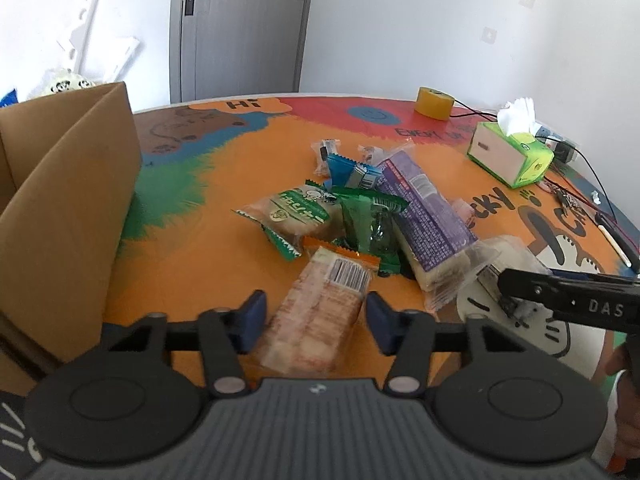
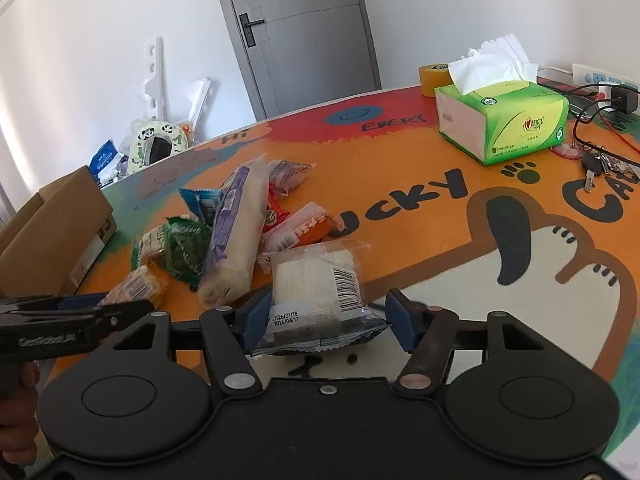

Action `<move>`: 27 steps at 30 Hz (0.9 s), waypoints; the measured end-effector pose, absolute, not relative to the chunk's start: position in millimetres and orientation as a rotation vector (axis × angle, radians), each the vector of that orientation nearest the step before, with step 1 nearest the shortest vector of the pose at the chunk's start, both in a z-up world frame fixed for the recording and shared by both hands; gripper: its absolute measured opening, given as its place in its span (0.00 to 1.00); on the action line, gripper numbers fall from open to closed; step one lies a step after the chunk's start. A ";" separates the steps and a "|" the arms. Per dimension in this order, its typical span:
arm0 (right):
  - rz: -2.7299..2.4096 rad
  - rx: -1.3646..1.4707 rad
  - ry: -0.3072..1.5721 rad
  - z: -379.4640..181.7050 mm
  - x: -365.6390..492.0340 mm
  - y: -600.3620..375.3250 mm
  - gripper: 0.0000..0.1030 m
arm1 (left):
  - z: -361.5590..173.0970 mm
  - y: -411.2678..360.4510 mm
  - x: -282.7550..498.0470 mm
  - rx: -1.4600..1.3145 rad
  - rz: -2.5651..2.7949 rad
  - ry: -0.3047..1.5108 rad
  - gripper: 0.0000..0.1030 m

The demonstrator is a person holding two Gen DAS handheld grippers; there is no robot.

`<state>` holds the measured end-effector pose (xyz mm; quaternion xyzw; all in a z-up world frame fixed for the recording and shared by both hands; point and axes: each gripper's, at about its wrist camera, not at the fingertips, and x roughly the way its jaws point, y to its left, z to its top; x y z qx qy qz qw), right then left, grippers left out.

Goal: Organize snacks
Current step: 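Grasp the biscuit pack with the left gripper while the right grasps the white pastry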

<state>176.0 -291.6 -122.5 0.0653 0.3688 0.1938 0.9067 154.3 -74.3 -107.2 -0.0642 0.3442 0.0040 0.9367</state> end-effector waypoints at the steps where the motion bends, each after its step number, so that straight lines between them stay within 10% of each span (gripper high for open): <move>1: 0.402 0.133 0.765 -121.9 174.0 -291.7 0.59 | -107.3 -75.1 153.3 -0.127 0.004 0.702 0.42; 18: 0.379 0.059 0.745 -123.4 169.2 -277.4 0.74 | -111.4 -87.0 150.6 -0.058 0.005 0.672 0.35; 23: 0.359 0.043 0.737 -121.9 167.2 -278.0 0.49 | -110.7 -87.0 150.0 -0.080 0.012 0.667 0.33; 27: 0.380 0.113 0.750 -121.4 165.9 -288.4 0.47 | -106.9 -88.4 145.6 -0.096 -0.008 0.660 0.33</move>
